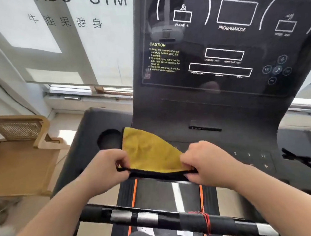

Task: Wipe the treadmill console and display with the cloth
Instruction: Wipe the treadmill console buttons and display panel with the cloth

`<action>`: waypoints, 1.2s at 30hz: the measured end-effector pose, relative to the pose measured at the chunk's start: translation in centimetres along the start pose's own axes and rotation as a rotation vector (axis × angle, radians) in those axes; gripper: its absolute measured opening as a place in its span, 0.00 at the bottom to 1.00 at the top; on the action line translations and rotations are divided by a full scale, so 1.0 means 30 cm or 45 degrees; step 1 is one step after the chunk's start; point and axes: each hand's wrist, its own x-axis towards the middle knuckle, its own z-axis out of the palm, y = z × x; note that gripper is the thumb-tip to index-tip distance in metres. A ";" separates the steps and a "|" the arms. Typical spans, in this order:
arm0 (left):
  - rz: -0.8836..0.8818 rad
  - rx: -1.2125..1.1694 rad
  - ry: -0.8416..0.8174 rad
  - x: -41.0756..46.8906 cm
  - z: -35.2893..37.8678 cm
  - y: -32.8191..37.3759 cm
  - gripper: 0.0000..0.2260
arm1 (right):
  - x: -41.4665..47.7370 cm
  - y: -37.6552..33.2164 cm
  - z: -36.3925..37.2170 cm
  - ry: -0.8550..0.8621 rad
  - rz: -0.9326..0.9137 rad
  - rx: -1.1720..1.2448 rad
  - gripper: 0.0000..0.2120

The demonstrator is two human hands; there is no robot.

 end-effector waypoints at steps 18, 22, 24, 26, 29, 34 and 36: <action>-0.016 -0.018 0.612 0.033 -0.136 0.094 0.11 | 0.444 -0.118 -0.035 0.014 0.181 0.841 0.30; 0.004 -0.561 0.455 0.021 -0.194 0.122 0.15 | 0.518 -0.143 -0.131 -0.208 0.061 1.180 0.24; -0.018 -0.731 0.433 0.003 -0.222 0.122 0.18 | 0.520 -0.131 -0.146 -0.171 0.079 1.157 0.11; -0.061 -0.904 0.472 -0.008 -0.239 0.116 0.18 | 0.497 -0.103 -0.154 -0.081 0.115 1.165 0.06; -0.107 -1.148 0.386 -0.011 -0.233 0.112 0.13 | 0.429 -0.066 -0.179 0.021 0.146 1.096 0.15; -0.013 -1.388 0.265 0.024 -0.219 0.172 0.19 | 0.297 -0.037 -0.252 -0.145 0.144 0.885 0.14; 0.029 -1.458 0.263 0.042 -0.235 0.199 0.19 | 0.249 -0.010 -0.298 -0.184 0.197 0.852 0.12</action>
